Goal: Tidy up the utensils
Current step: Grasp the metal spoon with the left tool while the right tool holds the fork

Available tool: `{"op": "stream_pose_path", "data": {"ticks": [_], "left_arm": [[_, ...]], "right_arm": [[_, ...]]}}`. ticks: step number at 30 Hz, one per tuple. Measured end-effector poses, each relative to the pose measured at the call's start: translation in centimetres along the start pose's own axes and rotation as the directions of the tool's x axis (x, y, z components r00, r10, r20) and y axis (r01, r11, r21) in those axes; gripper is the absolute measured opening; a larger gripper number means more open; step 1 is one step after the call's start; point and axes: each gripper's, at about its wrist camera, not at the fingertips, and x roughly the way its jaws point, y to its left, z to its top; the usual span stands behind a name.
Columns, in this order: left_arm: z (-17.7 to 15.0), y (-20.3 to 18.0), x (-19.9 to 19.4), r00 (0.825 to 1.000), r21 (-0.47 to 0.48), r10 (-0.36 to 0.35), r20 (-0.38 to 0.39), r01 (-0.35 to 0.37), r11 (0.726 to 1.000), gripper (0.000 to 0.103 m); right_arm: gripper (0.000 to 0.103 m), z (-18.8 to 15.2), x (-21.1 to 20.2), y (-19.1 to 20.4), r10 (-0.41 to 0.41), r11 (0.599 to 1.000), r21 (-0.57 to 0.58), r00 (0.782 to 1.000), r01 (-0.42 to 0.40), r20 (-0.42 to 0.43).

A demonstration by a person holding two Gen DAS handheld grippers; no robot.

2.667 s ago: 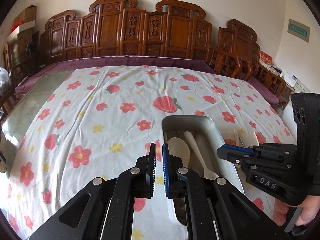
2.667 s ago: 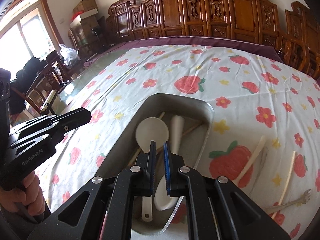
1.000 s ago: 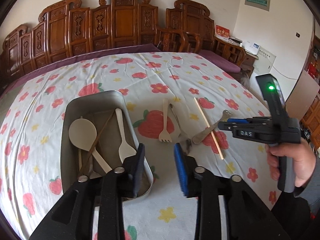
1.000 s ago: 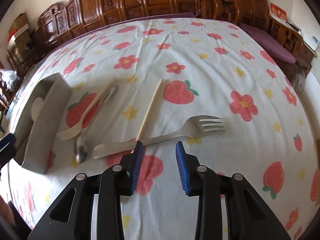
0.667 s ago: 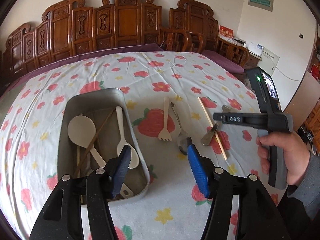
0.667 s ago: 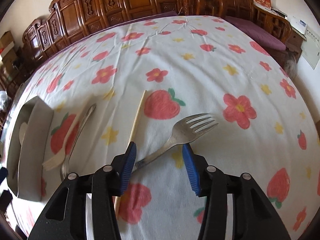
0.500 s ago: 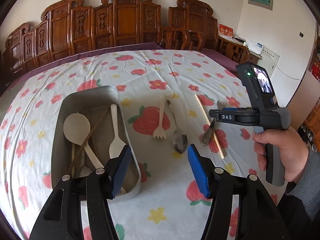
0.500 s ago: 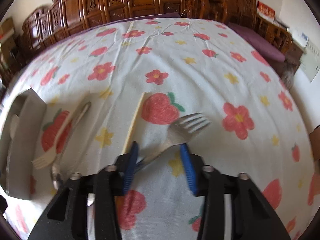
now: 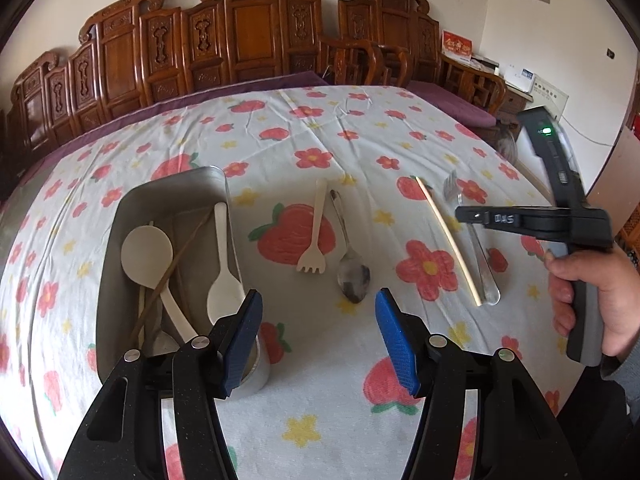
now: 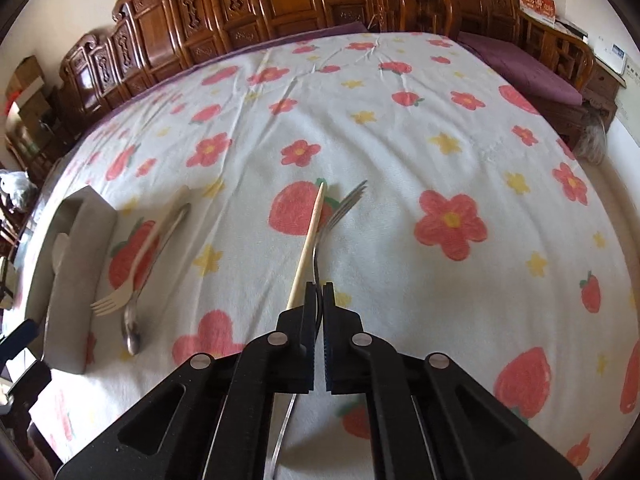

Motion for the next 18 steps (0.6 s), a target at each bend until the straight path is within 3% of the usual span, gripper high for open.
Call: {"op": "stream_pose_path", "data": {"ticks": [5,9,18], "left_arm": [[0.8,-1.2,0.9,0.999,0.019,0.012,-0.030,-0.012,1.000,0.055],[1.8,-2.1,2.0,0.999,0.027,0.009,-0.052,-0.007,1.000,0.049],[3.9,-3.0,6.5,0.990,0.019,0.023,-0.136,-0.020,1.000,0.032]], "right_arm": [[0.004,-0.6,-2.5,-0.8,0.043,0.999,-0.025,0.999,-0.042,0.030],[0.004,-1.6,-3.9,-1.4,0.074,0.996,-0.046,0.996,-0.073,0.042],[0.004,-4.5,-2.7,-2.1,0.085,0.991,-0.103,0.996,-0.085,0.004]]}}
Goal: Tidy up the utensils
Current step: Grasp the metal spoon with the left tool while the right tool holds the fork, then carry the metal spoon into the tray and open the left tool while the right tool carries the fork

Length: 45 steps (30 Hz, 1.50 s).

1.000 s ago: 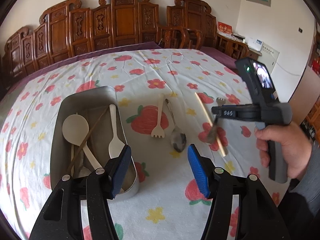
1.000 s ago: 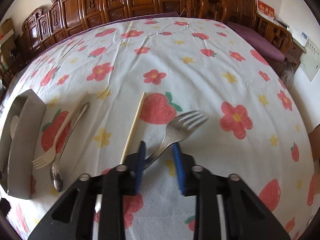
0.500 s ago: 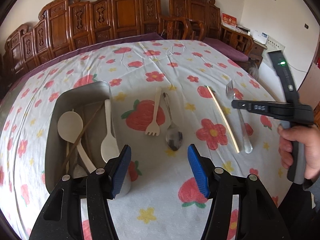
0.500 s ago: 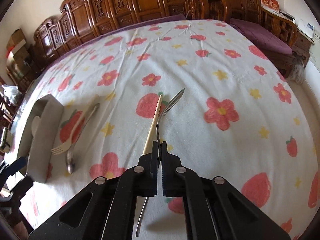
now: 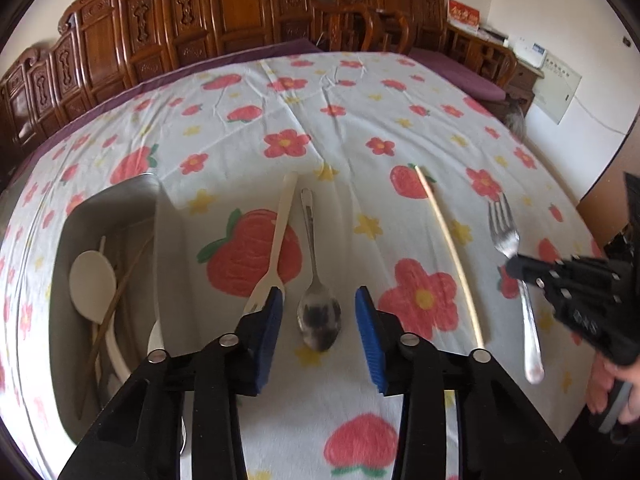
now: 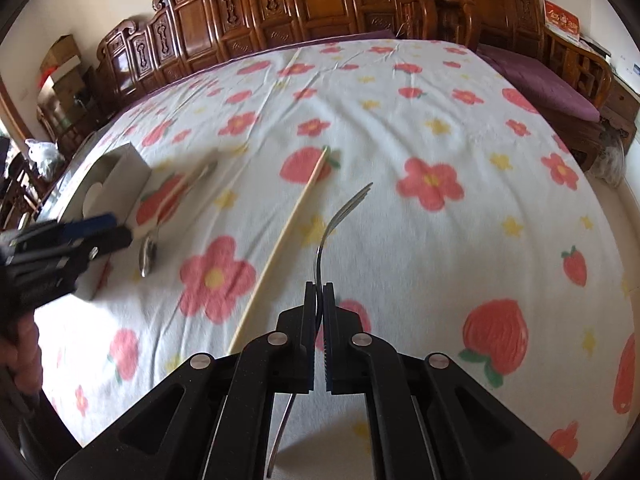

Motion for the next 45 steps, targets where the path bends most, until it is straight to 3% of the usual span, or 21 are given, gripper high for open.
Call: {"op": "stream_pose_path", "data": {"ticks": [4,15,18,20,45], "left_arm": [[0.9,-0.1,2.3,0.998,0.003,0.026,-0.048,-0.026,1.000,0.024],[2.4,-0.6,5.3,0.992,0.013,0.063,-0.112,-0.062,0.998,0.021],[2.5,-0.8,5.3,0.991,0.023,0.062,-0.122,-0.059,0.998,0.005],[2.4,-1.0,5.2,0.990,0.036,0.068,-0.125,-0.064,0.997,0.004],[3.7,-2.4,-4.0,0.996,0.069,0.083,0.031,-0.085,0.994,0.003]], "right_arm": [[0.004,-0.7,0.5,0.3,-0.015,0.999,-0.045,1.000,0.014,-0.015],[0.004,-0.9,0.6,0.1,-0.001,0.999,-0.046,1.000,0.000,-0.027],[0.004,-0.9,0.6,0.1,0.000,0.999,-0.048,1.000,-0.002,-0.027],[0.004,-0.8,0.7,0.1,-0.002,0.999,-0.051,1.000,0.000,-0.029],[0.004,1.9,-4.2,2.9,0.089,0.993,-0.084,0.993,-0.082,0.083]]}}
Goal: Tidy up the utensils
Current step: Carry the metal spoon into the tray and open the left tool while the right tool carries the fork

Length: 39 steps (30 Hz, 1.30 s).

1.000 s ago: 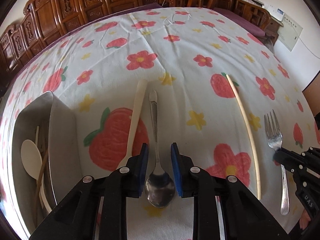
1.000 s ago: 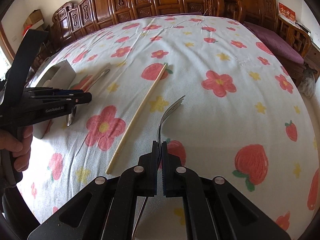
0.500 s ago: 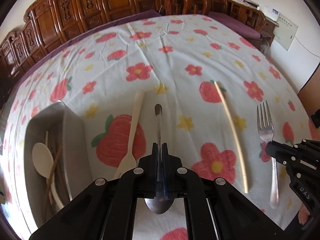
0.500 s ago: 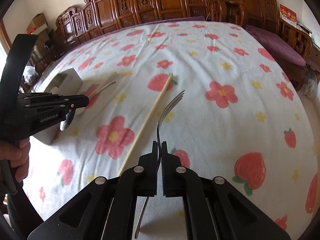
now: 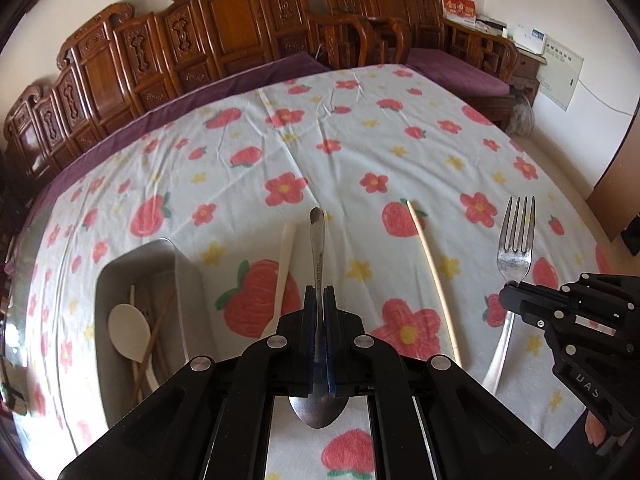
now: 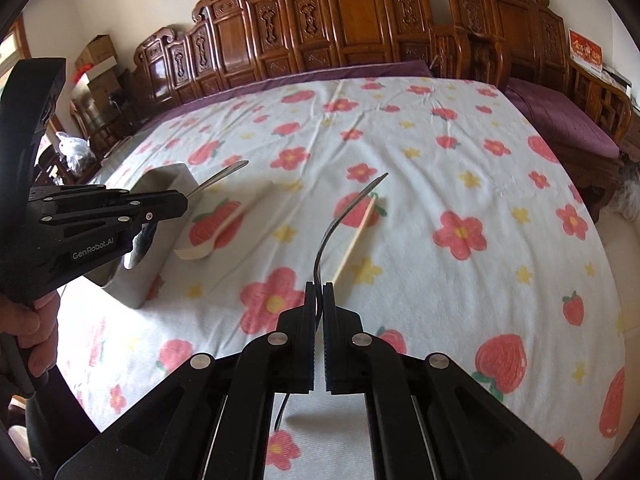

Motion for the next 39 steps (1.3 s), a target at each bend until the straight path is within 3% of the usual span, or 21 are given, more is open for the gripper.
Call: {"op": "stream_pose_path", "data": {"ticks": [22,39], "left_arm": [[-2.0,5.4,-5.0,0.996,-0.080,0.027,0.083,-0.020,0.997,0.003],[-5.9,13.0,-2.2,0.997,-0.192,0.076,0.019,-0.071,0.979,0.003]], "right_arm": [[0.004,1.2,-3.0,5.1,0.073,0.993,-0.101,0.995,-0.066,0.069],[0.004,5.6,-2.8,11.3,0.143,0.981,-0.147,0.985,-0.129,0.094]]}}
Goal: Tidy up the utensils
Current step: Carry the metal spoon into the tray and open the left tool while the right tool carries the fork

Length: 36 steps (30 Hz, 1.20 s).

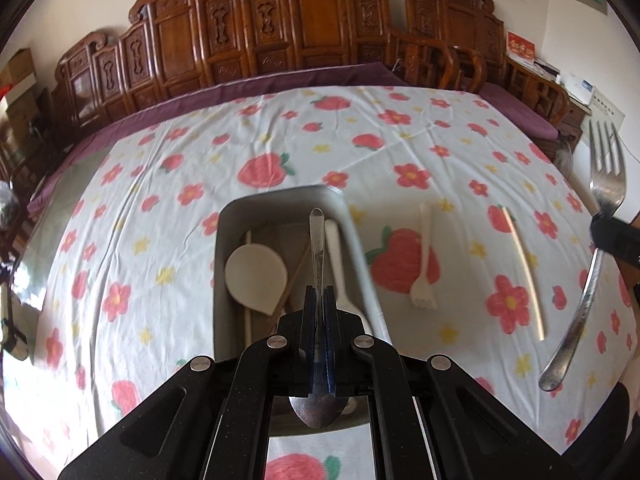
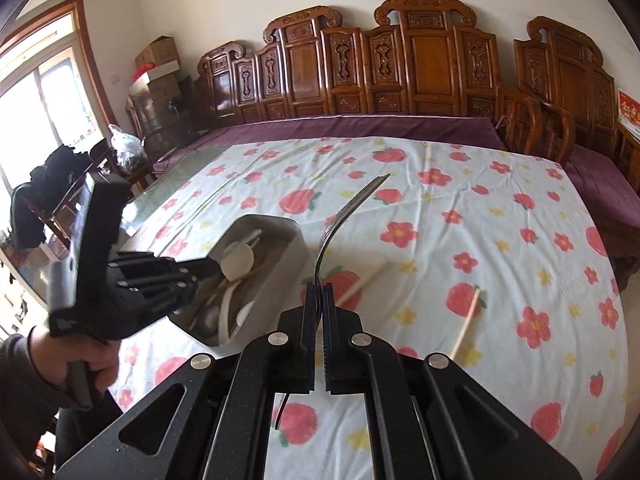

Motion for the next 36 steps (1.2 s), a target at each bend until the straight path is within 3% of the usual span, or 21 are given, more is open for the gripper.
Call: {"op": "stream_pose_path", "data": {"ticks": [11,27,36], "left_arm": [[-0.2,2.7,1.1,1.000,-0.048,-0.021,-0.022,0.020,0.999,0.003],[-0.4,3.9,3.5,0.997,-0.057,-0.057,-0.061,0.053,0.997,0.003],[-0.2,4.3,2.5,0.997,-0.047,-0.076,-0.034,0.074,0.996,0.003]], "right_arm": [[0.004,2.7,1.8,3.3,0.035,0.998,-0.042,0.999,-0.036,-0.028],[0.004,4.9,4.7,6.4,0.050,0.994,-0.094,0.995,-0.058,-0.086],[0.004,5.2,7.0,6.8,0.050,0.994,-0.091,0.992,-0.061,-0.114]]}}
